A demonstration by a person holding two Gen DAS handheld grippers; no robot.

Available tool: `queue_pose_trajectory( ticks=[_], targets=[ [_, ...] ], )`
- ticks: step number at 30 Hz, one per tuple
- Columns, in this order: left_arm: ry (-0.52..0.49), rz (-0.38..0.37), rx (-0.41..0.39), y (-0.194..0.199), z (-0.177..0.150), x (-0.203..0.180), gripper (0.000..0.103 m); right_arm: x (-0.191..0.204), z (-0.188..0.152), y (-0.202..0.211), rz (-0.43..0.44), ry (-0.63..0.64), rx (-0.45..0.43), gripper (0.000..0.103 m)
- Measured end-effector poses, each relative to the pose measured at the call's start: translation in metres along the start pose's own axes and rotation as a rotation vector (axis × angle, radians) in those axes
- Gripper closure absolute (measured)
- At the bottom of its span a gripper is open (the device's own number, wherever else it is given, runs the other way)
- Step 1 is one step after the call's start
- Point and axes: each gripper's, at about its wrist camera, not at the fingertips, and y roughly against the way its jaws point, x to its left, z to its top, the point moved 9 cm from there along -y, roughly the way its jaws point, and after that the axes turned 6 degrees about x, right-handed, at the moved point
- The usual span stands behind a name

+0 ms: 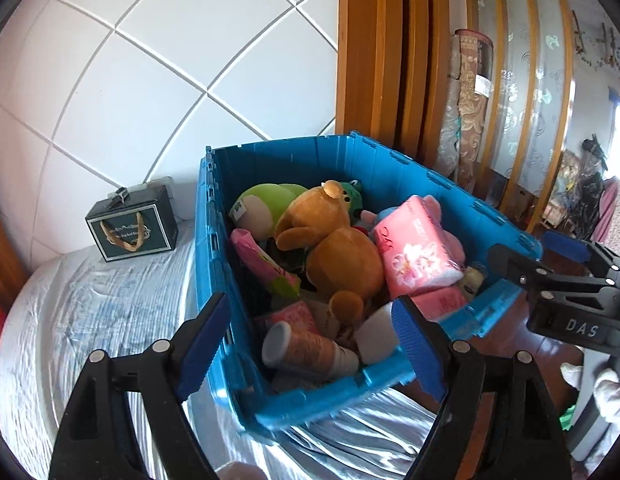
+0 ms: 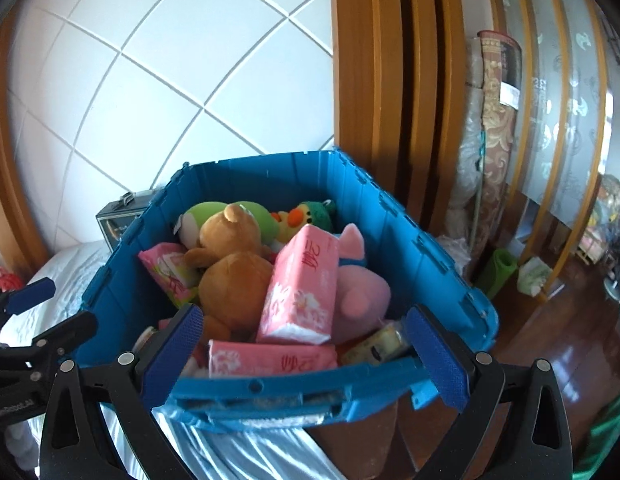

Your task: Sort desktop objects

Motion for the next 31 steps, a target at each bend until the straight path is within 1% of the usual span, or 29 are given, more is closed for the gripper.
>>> queue_pose_trajectory(
  ticks=[1, 2, 4, 7, 15, 20, 23, 31],
  targets=[
    [0.008, -0.007, 0.002, 0.003, -0.003, 0.0, 0.014, 0.001, -0.003, 0.004, -0.008, 0.003, -0.003, 0.0],
    [0.012, -0.006, 0.004, 0.004, -0.005, -0.001, 0.012, 0.004, -0.006, 0.009, -0.014, 0.013, -0.006, 0.0],
    [0.011, -0.019, 0.001, 0.01, -0.008, -0.004, 0.012, 0.009, -0.011, 0.017, -0.03, 0.034, -0.015, 0.0],
    [0.002, -0.019, -0.004, 0.017, -0.014, -0.008, 0.012, 0.014, -0.017, 0.027, -0.044, 0.05, -0.025, 0.0],
    [-0.025, -0.021, -0.023, 0.034, -0.024, -0.021, 0.012, 0.015, -0.032, 0.047, -0.049, 0.025, -0.041, 0.0],
    [-0.023, -0.021, -0.042, 0.042, -0.026, -0.022, 0.011, 0.015, -0.038, 0.048, -0.046, 0.009, -0.033, 0.0],
    [-0.022, -0.007, -0.039, 0.043, -0.028, -0.018, 0.011, 0.017, -0.041, 0.047, -0.041, 0.01, -0.025, 0.0],
    [-0.018, -0.018, -0.056, 0.043, -0.023, -0.015, 0.011, 0.017, -0.039, 0.044, -0.049, 0.0, -0.026, 0.0]
  ],
)
